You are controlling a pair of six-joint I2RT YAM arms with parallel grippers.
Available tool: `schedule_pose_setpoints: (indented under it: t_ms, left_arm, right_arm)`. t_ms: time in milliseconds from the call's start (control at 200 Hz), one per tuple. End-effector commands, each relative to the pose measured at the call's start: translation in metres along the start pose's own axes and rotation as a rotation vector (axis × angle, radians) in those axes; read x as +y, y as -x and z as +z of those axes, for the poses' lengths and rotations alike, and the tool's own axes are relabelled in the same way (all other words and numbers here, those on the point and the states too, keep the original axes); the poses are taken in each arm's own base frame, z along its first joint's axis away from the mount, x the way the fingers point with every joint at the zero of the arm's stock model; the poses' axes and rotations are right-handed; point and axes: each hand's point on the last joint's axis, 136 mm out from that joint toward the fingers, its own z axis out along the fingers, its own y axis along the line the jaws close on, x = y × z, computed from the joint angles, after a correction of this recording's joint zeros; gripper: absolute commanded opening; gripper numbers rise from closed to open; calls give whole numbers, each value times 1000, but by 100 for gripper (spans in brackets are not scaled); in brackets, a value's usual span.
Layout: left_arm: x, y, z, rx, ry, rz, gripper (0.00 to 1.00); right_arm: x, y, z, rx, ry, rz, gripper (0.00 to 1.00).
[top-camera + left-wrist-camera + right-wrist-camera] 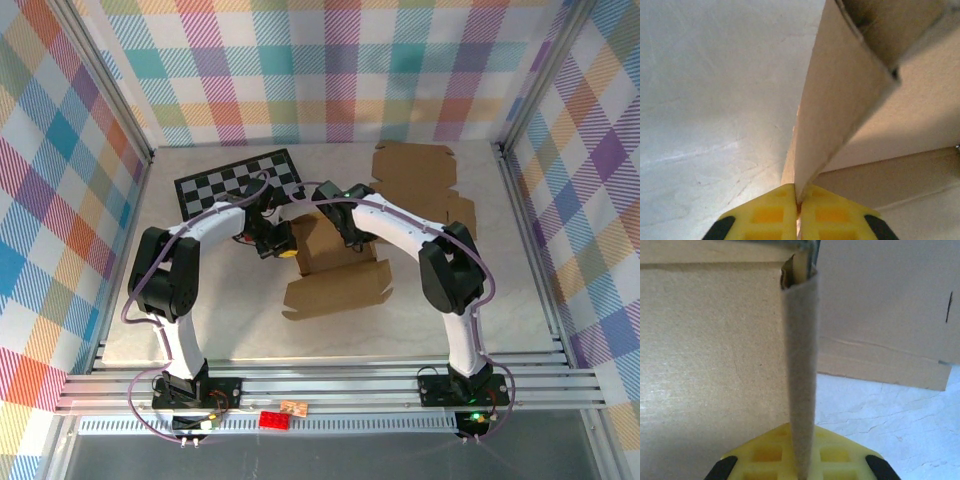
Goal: Fold the paper box
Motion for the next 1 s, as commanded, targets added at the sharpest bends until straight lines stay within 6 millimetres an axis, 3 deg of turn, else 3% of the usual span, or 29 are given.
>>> schedule_pose_setpoints:
  t_ms: [0, 360, 740, 995]
  left_arm:
    - [-6, 14, 0, -82, -30, -19, 14]
    - [-8, 13, 14, -99, -29, -27, 21]
    - [2, 8, 16, -141, 153, 45, 21]
    - [15, 4, 8, -229, 346, 49, 0]
  right_arm:
    - [-4, -4, -9, -1, 32, 54, 0]
    - [-4, -9, -10, -11, 57, 75, 0]
    - [-7, -12, -10, -21, 39, 92, 0]
    - [-10, -15, -9, -17, 25, 100, 0]
